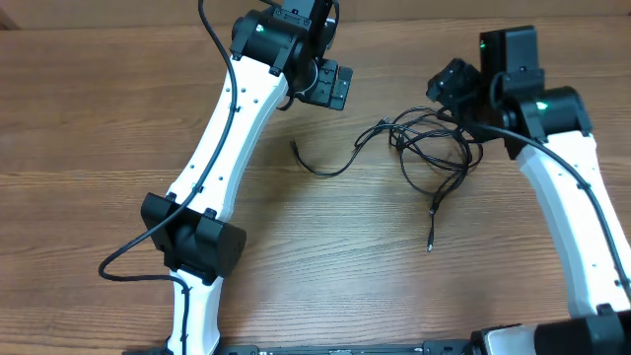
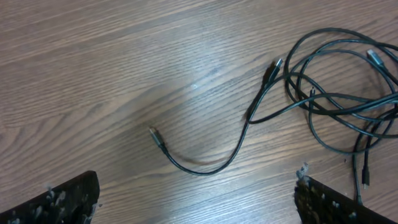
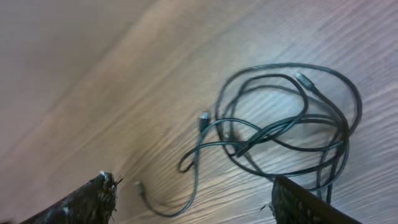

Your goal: Untangle cables

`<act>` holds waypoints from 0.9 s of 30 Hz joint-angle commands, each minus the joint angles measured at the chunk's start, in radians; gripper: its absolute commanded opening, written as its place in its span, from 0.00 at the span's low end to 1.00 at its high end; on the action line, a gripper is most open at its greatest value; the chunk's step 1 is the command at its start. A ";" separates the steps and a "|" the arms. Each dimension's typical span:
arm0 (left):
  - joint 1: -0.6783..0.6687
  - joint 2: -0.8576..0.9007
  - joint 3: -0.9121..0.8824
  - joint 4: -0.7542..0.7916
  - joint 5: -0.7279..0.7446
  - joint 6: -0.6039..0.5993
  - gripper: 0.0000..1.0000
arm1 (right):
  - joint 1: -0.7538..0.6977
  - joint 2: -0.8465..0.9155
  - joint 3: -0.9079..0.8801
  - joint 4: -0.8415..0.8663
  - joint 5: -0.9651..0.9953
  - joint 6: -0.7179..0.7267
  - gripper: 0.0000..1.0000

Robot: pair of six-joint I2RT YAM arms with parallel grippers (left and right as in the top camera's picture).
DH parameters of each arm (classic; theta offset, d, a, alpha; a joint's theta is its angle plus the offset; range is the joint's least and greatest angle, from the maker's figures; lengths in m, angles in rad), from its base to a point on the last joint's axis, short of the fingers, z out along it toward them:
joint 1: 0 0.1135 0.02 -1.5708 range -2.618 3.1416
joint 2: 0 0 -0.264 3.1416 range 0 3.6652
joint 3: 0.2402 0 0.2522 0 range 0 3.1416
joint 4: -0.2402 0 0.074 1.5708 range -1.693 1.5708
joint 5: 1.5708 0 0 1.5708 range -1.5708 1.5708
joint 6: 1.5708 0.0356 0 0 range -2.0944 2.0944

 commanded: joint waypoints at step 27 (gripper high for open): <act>-0.001 0.014 -0.043 -0.056 0.021 0.045 1.00 | -0.188 0.247 -0.051 -0.020 -0.082 0.319 0.36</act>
